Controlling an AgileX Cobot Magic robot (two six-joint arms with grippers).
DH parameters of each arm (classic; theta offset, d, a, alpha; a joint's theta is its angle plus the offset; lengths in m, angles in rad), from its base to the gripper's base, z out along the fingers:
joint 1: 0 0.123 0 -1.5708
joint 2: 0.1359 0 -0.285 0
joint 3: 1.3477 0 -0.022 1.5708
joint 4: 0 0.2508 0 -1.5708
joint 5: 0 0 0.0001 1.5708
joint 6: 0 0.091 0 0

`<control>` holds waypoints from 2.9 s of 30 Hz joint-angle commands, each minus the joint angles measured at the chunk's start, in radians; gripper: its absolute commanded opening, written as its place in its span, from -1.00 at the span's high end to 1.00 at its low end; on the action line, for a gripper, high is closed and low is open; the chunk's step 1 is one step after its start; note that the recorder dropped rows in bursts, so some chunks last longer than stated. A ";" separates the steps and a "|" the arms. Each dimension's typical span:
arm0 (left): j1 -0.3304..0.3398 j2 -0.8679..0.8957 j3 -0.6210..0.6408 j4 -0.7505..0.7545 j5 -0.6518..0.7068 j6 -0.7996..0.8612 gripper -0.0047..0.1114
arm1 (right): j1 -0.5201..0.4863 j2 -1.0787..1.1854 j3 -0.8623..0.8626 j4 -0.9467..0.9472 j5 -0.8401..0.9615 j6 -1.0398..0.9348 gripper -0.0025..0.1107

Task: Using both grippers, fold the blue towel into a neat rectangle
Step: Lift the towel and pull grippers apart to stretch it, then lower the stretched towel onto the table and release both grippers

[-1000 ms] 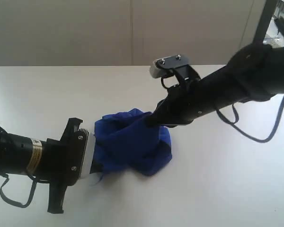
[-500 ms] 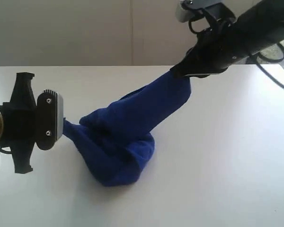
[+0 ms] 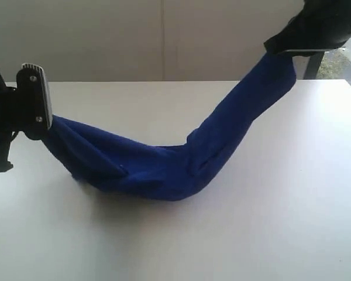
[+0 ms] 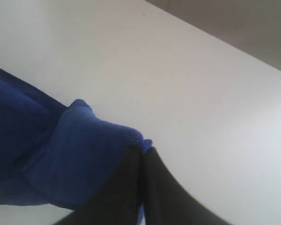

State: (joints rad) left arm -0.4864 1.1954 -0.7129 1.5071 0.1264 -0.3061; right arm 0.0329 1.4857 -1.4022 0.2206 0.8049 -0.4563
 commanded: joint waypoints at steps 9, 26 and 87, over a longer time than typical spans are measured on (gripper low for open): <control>0.063 -0.009 -0.039 0.021 0.172 0.015 0.92 | -0.081 -0.052 -0.018 -0.233 0.003 0.152 0.96; 0.277 0.096 -0.041 0.012 -0.174 0.019 0.92 | -0.085 0.014 -0.014 -0.513 0.068 0.392 0.96; 0.275 0.275 0.154 -0.046 -0.216 -0.218 -0.50 | -0.083 0.240 0.123 -0.279 -0.099 0.250 -0.20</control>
State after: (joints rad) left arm -0.2114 1.4784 -0.5652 1.4615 -0.0968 -0.5129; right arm -0.0418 1.7747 -1.2825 -0.0611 0.7210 -0.1909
